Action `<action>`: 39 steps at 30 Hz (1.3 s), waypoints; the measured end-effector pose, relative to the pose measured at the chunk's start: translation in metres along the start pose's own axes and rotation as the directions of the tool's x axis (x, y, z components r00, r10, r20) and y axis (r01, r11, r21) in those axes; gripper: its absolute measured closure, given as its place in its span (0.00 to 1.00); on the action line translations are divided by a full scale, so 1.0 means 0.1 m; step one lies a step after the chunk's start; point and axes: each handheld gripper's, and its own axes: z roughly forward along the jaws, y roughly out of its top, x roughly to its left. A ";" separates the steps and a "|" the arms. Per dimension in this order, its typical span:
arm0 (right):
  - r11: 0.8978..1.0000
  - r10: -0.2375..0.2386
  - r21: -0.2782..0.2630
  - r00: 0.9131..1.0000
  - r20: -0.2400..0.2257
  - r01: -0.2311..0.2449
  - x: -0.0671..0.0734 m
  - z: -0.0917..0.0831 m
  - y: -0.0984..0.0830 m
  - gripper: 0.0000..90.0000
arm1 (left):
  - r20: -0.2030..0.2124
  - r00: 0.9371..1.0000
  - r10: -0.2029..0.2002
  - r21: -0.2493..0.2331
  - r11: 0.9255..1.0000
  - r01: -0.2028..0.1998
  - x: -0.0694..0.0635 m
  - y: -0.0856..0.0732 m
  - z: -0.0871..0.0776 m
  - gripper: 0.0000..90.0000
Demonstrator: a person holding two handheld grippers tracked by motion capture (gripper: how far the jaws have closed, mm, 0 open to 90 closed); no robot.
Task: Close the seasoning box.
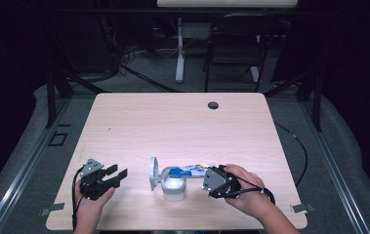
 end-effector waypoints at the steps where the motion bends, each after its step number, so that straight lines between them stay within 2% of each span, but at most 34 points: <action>1: 1.000 0.023 -0.014 1.000 -0.001 -0.023 0.01 0.01 -0.02 0.88 | -0.002 1.000 0.001 -0.003 1.000 -0.001 0.00 0.00 0.00 0.57; 2: 1.000 0.024 -0.005 1.000 -0.002 -0.024 0.01 -0.01 -0.02 0.88 | -0.004 1.000 -0.001 -0.005 1.000 0.001 0.00 0.00 -0.01 0.57; 3: 0.999 0.044 -0.012 0.999 -0.001 -0.044 0.02 -0.01 -0.04 0.88 | -0.008 1.000 -0.011 -0.022 1.000 0.010 0.00 0.00 -0.01 0.57; 6: 0.992 0.114 -0.043 0.993 -0.020 -0.115 0.05 0.00 -0.09 0.88 | -0.010 1.000 -0.012 -0.024 1.000 0.012 0.01 0.01 -0.03 0.57; 9: 0.990 0.133 -0.044 0.991 -0.027 -0.134 0.06 0.01 -0.11 0.88 | -0.010 1.000 -0.014 -0.028 1.000 0.014 0.00 0.02 -0.04 0.57; 13: 0.980 0.189 -0.064 0.981 -0.029 -0.191 0.08 0.03 -0.15 0.89 | -0.013 1.000 -0.015 -0.027 1.000 0.014 0.00 0.03 -0.04 0.57; 14: 0.970 0.228 -0.082 0.973 -0.031 -0.230 0.08 0.03 -0.17 0.89 | -0.013 1.000 -0.018 -0.030 0.999 0.017 0.00 0.02 -0.04 0.57; 15: 0.970 0.228 -0.082 0.973 -0.031 -0.230 0.08 0.03 -0.17 0.89 | -0.016 1.000 -0.018 -0.029 0.999 0.017 0.01 0.02 -0.04 0.57; 17: 0.958 0.268 -0.098 0.963 -0.040 -0.271 0.06 0.04 -0.21 0.89 | -0.020 1.000 -0.022 -0.025 0.999 0.021 0.02 0.02 -0.03 0.57; 19: 0.942 0.312 -0.113 0.949 -0.040 -0.315 0.05 0.06 -0.25 0.90 | -0.023 0.999 -0.023 -0.023 0.999 0.022 0.01 0.02 -0.02 0.57; 20: 0.932 0.342 -0.115 0.939 -0.038 -0.344 0.04 0.07 -0.29 0.91 | -0.022 0.999 -0.023 -0.029 0.999 0.023 0.01 0.03 -0.02 0.57; 21: 0.932 0.342 -0.115 0.939 -0.038 -0.344 0.04 0.07 -0.29 0.91 | -0.022 0.999 -0.023 -0.029 0.999 0.023 0.01 0.03 -0.02 0.57; 22: 0.923 0.364 -0.118 0.930 -0.043 -0.367 0.03 0.09 -0.31 0.92 | -0.023 1.000 -0.021 -0.027 0.999 0.021 0.00 0.03 -0.01 0.57; 26: 0.917 0.378 -0.122 0.925 -0.036 -0.380 0.03 0.11 -0.33 0.93 | -0.025 0.999 -0.020 -0.022 1.000 0.020 0.02 0.02 -0.01 0.57; 28: 0.904 0.407 -0.126 0.913 -0.037 -0.408 0.03 0.13 -0.35 0.94 | -0.027 0.999 -0.021 -0.014 1.000 0.020 0.04 0.01 -0.03 0.57; 29: 0.904 0.407 -0.126 0.913 -0.037 -0.408 0.03 0.13 -0.35 0.94 | -0.027 0.999 -0.021 -0.014 1.000 0.020 0.04 0.01 -0.03 0.57; 30: 0.895 0.424 -0.132 0.905 -0.047 -0.426 0.03 0.15 -0.37 0.94 | -0.029 0.999 -0.028 -0.028 0.999 0.027 0.05 0.00 -0.04 0.57; 31: 0.890 0.433 -0.137 0.901 -0.041 -0.434 0.03 0.16 -0.37 0.94 | -0.029 0.999 -0.028 -0.028 0.999 0.027 0.05 0.00 -0.04 0.57; 33: 0.888 0.437 -0.136 0.898 -0.048 -0.439 0.02 0.17 -0.37 0.94 | -0.031 0.999 -0.027 -0.024 0.999 0.026 0.06 0.01 -0.06 0.57; 34: 0.877 0.456 -0.148 0.889 -0.049 -0.458 0.01 0.19 -0.37 0.94 | -0.029 0.999 -0.029 -0.035 0.999 0.028 0.06 0.00 -0.06 0.57; 35: 0.872 0.463 -0.151 0.885 -0.051 -0.466 -0.01 0.19 -0.37 0.94 | -0.027 0.999 -0.028 -0.037 0.999 0.027 0.06 0.01 -0.07 0.57; 36: 0.872 0.463 -0.151 0.885 -0.051 -0.466 -0.01 0.19 -0.37 0.94 | -0.027 0.999 -0.028 -0.037 0.999 0.027 0.06 0.01 -0.07 0.57; 39: 0.840 0.509 -0.177 0.858 -0.067 -0.512 -0.03 0.20 -0.39 0.94 | -0.025 0.999 -0.030 -0.045 0.999 0.029 0.05 0.01 -0.08 0.57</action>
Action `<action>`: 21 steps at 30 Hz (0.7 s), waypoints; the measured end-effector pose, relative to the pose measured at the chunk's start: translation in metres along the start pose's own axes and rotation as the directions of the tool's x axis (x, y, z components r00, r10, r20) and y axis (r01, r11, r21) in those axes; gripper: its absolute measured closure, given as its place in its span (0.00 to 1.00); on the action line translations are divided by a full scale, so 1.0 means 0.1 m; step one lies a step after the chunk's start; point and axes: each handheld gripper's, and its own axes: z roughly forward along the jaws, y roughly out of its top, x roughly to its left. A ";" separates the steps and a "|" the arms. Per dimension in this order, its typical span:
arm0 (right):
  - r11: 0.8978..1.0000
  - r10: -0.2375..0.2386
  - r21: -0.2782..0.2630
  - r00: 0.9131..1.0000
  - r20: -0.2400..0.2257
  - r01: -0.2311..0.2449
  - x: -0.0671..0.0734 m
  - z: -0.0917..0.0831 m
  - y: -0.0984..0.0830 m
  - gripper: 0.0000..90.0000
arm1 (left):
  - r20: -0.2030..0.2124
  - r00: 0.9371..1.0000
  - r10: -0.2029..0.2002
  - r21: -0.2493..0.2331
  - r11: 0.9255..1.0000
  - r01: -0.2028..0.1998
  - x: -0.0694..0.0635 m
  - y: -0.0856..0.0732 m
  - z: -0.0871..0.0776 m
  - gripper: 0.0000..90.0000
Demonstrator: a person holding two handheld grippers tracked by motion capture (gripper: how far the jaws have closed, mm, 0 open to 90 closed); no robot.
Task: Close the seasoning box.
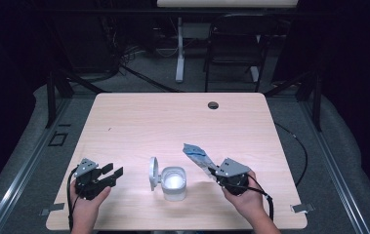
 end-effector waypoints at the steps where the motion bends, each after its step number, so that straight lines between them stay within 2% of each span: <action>1: 1.000 0.018 -0.017 1.000 0.001 -0.018 -0.01 0.00 -0.01 0.94 | 0.002 1.000 0.003 0.003 1.000 -0.003 0.00 0.00 0.00 0.57; 5: 0.998 0.067 -0.021 0.998 -0.003 -0.067 -0.04 0.04 -0.05 0.94 | 0.010 1.000 0.010 0.011 1.000 -0.010 -0.02 0.00 0.01 0.57; 7: 0.997 0.076 -0.017 0.997 0.002 -0.075 -0.05 0.05 -0.07 0.95 | 0.010 1.000 0.009 0.011 1.000 -0.009 -0.02 0.00 0.02 0.57; 9: 0.994 0.110 -0.018 0.994 0.002 -0.110 -0.07 0.09 -0.11 0.95 | 0.011 1.000 0.008 0.009 1.000 -0.008 -0.02 0.00 0.02 0.57; 11: 0.993 0.120 -0.017 0.993 0.008 -0.120 -0.08 0.10 -0.12 0.95 | 0.011 1.000 0.010 0.013 1.000 -0.010 -0.02 0.00 0.02 0.57; 13: 0.988 0.151 -0.018 0.989 0.008 -0.150 -0.12 0.15 -0.15 0.95 | 0.011 1.000 0.010 0.016 1.000 -0.011 -0.02 -0.01 0.02 0.57; 17: 0.987 0.163 -0.005 0.986 0.018 -0.163 -0.16 0.20 -0.17 0.95 | 0.014 1.000 0.011 0.014 1.000 -0.011 -0.02 -0.01 0.04 0.57; 21: 0.981 0.194 -0.010 0.980 0.037 -0.193 -0.20 0.25 -0.19 0.95 | 0.011 1.000 0.012 0.014 1.000 -0.012 -0.02 0.00 0.04 0.57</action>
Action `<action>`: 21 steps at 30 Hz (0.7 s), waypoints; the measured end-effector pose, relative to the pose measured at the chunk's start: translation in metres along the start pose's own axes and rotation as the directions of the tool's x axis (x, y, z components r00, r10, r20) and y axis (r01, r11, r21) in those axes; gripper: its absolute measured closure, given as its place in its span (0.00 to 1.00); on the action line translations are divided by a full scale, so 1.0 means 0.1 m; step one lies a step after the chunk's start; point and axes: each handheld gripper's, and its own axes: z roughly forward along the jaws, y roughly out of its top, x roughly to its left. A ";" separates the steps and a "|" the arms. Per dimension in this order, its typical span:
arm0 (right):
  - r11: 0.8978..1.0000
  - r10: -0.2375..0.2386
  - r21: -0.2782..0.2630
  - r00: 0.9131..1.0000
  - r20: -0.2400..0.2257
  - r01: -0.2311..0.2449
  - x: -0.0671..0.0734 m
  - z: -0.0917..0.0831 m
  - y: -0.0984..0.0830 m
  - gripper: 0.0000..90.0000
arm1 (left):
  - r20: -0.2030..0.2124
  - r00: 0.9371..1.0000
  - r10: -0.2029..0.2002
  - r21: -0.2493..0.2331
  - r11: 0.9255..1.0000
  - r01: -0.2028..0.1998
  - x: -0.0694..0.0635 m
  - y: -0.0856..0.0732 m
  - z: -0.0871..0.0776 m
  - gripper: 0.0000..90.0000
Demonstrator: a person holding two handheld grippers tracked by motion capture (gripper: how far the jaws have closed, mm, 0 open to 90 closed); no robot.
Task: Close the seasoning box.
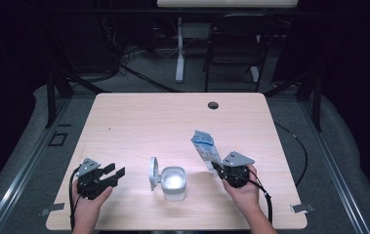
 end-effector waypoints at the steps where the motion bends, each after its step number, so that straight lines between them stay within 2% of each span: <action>1: 1.000 0.009 -0.004 1.000 0.006 -0.009 -0.01 0.01 0.00 0.95 | -0.001 1.000 0.001 0.001 1.000 -0.001 0.00 0.00 0.00 0.57; 5: 1.000 0.029 0.000 0.999 0.041 -0.029 -0.04 0.06 0.00 0.95 | -0.004 1.000 0.002 0.001 1.000 -0.002 0.01 0.00 0.00 0.57; 8: 1.000 0.027 0.015 0.998 0.060 -0.028 -0.05 0.09 -0.01 0.95 | -0.003 1.000 0.000 0.001 1.000 0.000 0.01 -0.01 0.01 0.57; 16: 0.998 0.061 0.025 0.996 0.068 -0.063 -0.08 0.13 -0.05 0.95 | -0.001 1.000 0.006 0.005 1.000 -0.006 0.00 -0.01 0.02 0.57; 21: 0.997 0.067 0.025 0.996 0.065 -0.069 -0.08 0.15 -0.05 0.96 | 0.000 1.000 0.007 0.009 1.000 -0.007 0.00 -0.01 0.02 0.57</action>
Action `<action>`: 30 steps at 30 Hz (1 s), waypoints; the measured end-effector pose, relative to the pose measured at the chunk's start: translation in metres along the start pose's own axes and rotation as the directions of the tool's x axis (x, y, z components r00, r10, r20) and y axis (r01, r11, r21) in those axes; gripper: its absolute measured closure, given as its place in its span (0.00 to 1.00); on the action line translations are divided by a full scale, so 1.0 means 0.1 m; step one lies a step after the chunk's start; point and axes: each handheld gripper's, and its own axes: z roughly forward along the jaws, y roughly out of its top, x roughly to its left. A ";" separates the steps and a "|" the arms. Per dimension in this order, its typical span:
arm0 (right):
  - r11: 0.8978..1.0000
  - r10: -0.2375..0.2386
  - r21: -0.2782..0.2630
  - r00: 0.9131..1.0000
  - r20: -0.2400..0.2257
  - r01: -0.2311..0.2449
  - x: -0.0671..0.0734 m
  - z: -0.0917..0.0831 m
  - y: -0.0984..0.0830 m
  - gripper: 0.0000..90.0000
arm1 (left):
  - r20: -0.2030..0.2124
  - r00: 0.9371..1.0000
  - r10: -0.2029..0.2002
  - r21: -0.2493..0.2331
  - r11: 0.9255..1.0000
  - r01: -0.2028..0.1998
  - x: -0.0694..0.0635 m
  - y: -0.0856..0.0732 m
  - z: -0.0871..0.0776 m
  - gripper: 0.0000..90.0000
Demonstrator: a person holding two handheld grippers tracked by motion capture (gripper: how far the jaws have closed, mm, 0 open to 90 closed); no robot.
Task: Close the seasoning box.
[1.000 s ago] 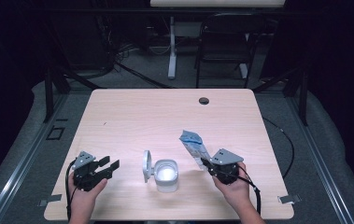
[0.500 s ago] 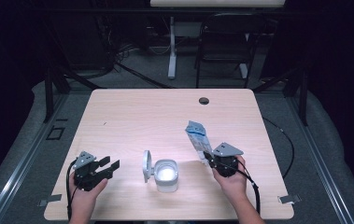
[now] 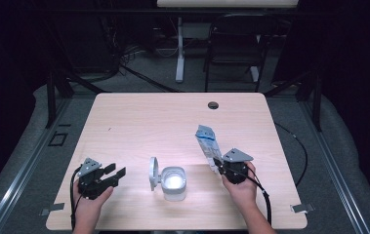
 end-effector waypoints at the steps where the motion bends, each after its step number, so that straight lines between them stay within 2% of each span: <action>1: 1.000 0.000 0.003 1.000 0.002 0.000 0.00 0.01 -0.01 0.96 | -0.001 1.000 0.002 0.005 1.000 -0.002 0.00 0.00 0.00 0.57; 20: 0.999 0.008 -0.036 1.000 0.000 -0.008 -0.02 -0.01 -0.08 0.94 | -0.006 1.000 -0.001 -0.004 1.000 0.001 0.01 0.00 0.00 0.57; 24: 1.000 -0.005 -0.029 1.000 0.006 0.005 -0.02 -0.04 -0.12 0.92 | -0.005 1.000 0.004 0.002 1.000 -0.004 0.01 0.01 0.00 0.57; 30: 1.000 -0.014 -0.019 1.000 0.005 0.014 -0.04 -0.07 -0.15 0.90 | -0.007 1.000 0.003 -0.011 1.000 -0.003 0.00 0.01 0.00 0.57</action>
